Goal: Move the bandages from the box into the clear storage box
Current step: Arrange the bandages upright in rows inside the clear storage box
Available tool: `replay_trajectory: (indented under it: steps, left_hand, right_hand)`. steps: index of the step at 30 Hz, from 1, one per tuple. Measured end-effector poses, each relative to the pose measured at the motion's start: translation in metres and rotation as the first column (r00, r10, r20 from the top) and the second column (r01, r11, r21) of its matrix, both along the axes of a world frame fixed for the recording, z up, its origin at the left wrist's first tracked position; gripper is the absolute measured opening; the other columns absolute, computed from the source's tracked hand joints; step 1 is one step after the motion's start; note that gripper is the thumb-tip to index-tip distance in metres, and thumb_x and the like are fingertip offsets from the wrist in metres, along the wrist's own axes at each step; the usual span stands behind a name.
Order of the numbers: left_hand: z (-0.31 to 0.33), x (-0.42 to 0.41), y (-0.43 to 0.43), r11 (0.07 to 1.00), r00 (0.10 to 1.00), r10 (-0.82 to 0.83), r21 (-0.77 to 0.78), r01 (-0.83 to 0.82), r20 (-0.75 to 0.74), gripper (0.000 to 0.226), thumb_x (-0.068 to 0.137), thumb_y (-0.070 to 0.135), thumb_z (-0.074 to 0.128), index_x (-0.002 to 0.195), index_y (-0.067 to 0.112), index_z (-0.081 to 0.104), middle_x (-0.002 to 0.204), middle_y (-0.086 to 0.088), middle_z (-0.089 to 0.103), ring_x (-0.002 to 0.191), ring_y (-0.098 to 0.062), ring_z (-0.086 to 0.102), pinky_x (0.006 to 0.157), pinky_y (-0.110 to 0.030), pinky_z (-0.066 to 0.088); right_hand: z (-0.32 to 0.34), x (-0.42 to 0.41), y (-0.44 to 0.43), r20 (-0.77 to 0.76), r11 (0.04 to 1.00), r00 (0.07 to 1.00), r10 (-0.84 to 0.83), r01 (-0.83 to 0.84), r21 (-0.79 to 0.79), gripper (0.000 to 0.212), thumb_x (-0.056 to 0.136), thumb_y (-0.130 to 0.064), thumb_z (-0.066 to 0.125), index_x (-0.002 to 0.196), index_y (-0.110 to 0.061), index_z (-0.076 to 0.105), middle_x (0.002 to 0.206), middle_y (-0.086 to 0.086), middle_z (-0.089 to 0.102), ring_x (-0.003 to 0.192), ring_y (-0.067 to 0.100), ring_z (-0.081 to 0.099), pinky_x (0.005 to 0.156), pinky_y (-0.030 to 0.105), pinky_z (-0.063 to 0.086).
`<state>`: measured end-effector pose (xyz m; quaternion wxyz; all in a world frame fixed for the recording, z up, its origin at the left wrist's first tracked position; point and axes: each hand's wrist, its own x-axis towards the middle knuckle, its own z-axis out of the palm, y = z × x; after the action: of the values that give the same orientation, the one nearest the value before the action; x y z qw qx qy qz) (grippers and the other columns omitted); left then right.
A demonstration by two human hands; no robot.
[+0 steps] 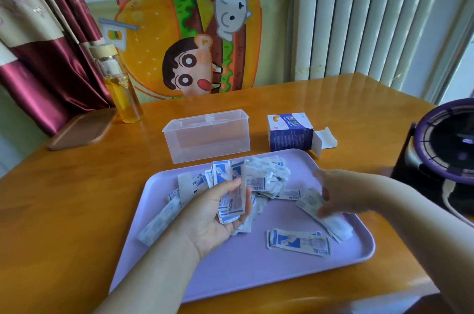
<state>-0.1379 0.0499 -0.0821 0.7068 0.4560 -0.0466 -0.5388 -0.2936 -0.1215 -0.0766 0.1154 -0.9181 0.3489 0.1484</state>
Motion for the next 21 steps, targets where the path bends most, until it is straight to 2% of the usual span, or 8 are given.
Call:
replay_trajectory:
  steps: [3, 5, 7, 9, 11, 14, 18, 21]
  left_hand:
    - [0.000, -0.003, 0.002, 0.999, 0.999, -0.040, -0.030, 0.040, 0.021, 0.012, 0.086, 0.000, 0.057, 0.097, 0.001, 0.063, 0.080, -0.017, 0.071, 0.063, -0.021, 0.070, 0.058, -0.030, 0.057]
    - [-0.001, -0.005, 0.003, 0.997, 0.992, -0.076, -0.016, 0.078, 0.101, 0.014, 0.085, 0.001, 0.057, 0.096, 0.003, 0.066, 0.083, -0.017, 0.071, 0.063, -0.020, 0.070, 0.055, -0.027, 0.057]
    - [-0.002, -0.009, 0.003, 0.994, 0.976, -0.101, -0.016, 0.106, 0.193, 0.016, 0.083, 0.002, 0.060, 0.095, 0.006, 0.069, 0.085, -0.015, 0.072, 0.066, -0.019, 0.069, 0.054, -0.025, 0.057]
    - [-0.002, -0.014, 0.003, 0.991, 0.950, -0.120, -0.024, 0.133, 0.289, 0.020, 0.082, 0.002, 0.061, 0.099, 0.009, 0.069, 0.087, -0.014, 0.072, 0.071, -0.019, 0.069, 0.054, -0.025, 0.056]
    - [-0.002, -0.016, 0.004, 0.987, 0.928, -0.139, -0.024, 0.157, 0.345, 0.022, 0.084, 0.003, 0.060, 0.103, 0.009, 0.067, 0.089, -0.013, 0.072, 0.076, -0.020, 0.070, 0.057, -0.025, 0.055]
    - [0.000, -0.014, 0.009, 0.982, 0.929, -0.176, -0.013, 0.190, 0.325, 0.023, 0.091, 0.009, 0.053, 0.111, 0.009, 0.064, 0.099, -0.017, 0.071, 0.082, -0.023, 0.070, 0.060, -0.028, 0.057]
    - [-0.002, -0.005, 0.012, 0.989, 0.939, -0.145, 0.026, 0.144, 0.313, 0.022, 0.096, 0.015, 0.046, 0.106, 0.009, 0.065, 0.099, -0.017, 0.072, 0.083, -0.029, 0.069, 0.063, -0.037, 0.055]
    - [-0.005, -0.003, 0.012, 0.990, 0.911, -0.141, 0.052, 0.131, 0.387, 0.023, 0.093, 0.017, 0.052, 0.111, 0.008, 0.065, 0.104, -0.016, 0.071, 0.091, -0.031, 0.065, 0.071, -0.039, 0.050]
  right_hand:
    - [0.013, 0.005, 0.007, 0.163, 0.994, 0.985, 0.050, -0.033, -0.107, 0.059, 0.084, -0.040, 0.065, 0.132, -0.015, 0.042, 0.114, 0.000, 0.056, 0.087, 0.011, 0.048, 0.079, 0.024, 0.040]
    - [0.023, 0.014, 0.021, 0.419, 0.998, 0.907, 0.048, -0.058, 0.011, 0.047, 0.085, -0.044, 0.061, 0.125, -0.022, 0.051, 0.105, -0.007, 0.059, 0.072, 0.001, 0.052, 0.069, 0.018, 0.041]
    - [0.029, 0.026, 0.041, 0.590, 0.959, 0.807, -0.025, -0.147, 0.241, 0.032, 0.085, -0.047, 0.059, 0.107, -0.024, 0.060, 0.089, -0.010, 0.064, 0.057, -0.002, 0.055, 0.058, 0.015, 0.044]
    - [0.026, 0.037, 0.056, 0.642, 0.916, 0.762, -0.083, -0.196, 0.351, 0.026, 0.084, -0.044, 0.062, 0.091, -0.019, 0.062, 0.074, -0.007, 0.064, 0.052, 0.000, 0.055, 0.052, 0.015, 0.044]
    - [0.019, 0.046, 0.061, 0.673, 0.921, 0.730, -0.122, -0.169, 0.350, 0.022, 0.083, -0.037, 0.067, 0.084, -0.015, 0.063, 0.065, -0.008, 0.062, 0.052, 0.000, 0.054, 0.052, 0.015, 0.042]
    - [0.014, 0.052, 0.057, 0.684, 0.918, 0.702, -0.197, -0.113, 0.380, 0.018, 0.080, -0.030, 0.072, 0.078, -0.014, 0.064, 0.058, -0.010, 0.060, 0.050, 0.000, 0.053, 0.050, 0.014, 0.040]
    - [0.014, 0.048, 0.050, 0.696, 0.894, 0.672, -0.253, -0.112, 0.433, 0.020, 0.079, -0.025, 0.073, 0.067, -0.016, 0.060, 0.053, -0.012, 0.062, 0.043, -0.004, 0.051, 0.043, 0.009, 0.035]
    - [0.021, 0.042, 0.046, 0.695, 0.810, 0.650, -0.307, -0.206, 0.550, 0.025, 0.072, -0.029, 0.076, 0.070, -0.011, 0.060, 0.054, -0.011, 0.064, 0.049, -0.001, 0.051, 0.048, 0.012, 0.037]
